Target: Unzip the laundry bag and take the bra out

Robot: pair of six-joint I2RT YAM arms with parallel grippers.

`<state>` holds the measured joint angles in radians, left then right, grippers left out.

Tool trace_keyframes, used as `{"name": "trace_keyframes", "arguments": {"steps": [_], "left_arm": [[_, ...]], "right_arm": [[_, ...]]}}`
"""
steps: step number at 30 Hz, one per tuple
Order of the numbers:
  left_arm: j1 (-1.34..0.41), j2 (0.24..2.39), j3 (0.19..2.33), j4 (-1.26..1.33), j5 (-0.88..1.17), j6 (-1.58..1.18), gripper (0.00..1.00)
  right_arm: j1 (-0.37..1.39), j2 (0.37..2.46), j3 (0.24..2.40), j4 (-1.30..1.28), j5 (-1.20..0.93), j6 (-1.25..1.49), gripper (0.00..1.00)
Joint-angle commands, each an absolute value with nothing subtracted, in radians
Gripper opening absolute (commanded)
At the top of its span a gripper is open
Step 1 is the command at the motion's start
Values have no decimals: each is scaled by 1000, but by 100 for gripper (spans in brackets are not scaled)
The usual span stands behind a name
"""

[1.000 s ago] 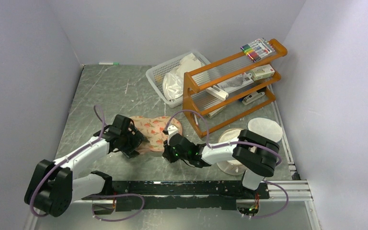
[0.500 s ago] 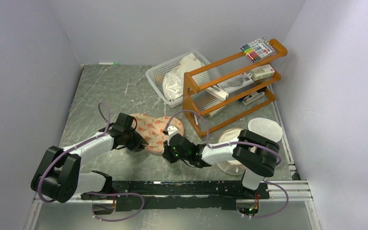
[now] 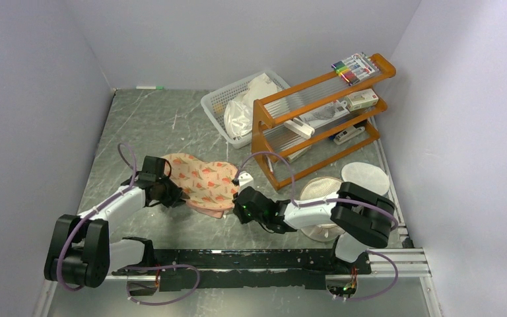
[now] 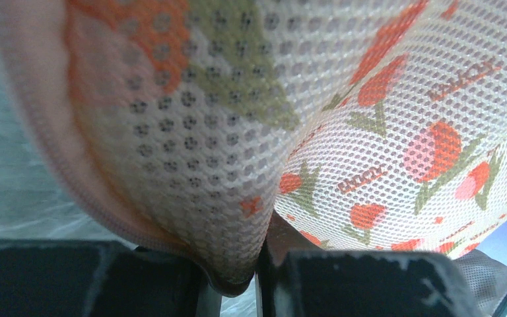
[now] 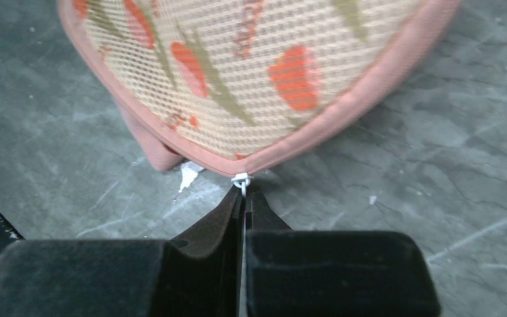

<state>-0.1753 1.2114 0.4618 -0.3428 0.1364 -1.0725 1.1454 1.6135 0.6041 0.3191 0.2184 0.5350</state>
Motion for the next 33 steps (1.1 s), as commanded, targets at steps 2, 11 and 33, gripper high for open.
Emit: {"name": "trace_keyframes", "arguments": {"steps": [2,11,33], "left_arm": [[-124,1179,470,-475,-36,-953,28],[-123,1149,583,-552,-76,-836,27],[-145,771,497,-611,347,-959,90]], "right_arm": [[1126,1581,559,162,342,529,0],[1123,1545,564,163,297,515,0],[1143,1592,592,383,130,618,0]]}}
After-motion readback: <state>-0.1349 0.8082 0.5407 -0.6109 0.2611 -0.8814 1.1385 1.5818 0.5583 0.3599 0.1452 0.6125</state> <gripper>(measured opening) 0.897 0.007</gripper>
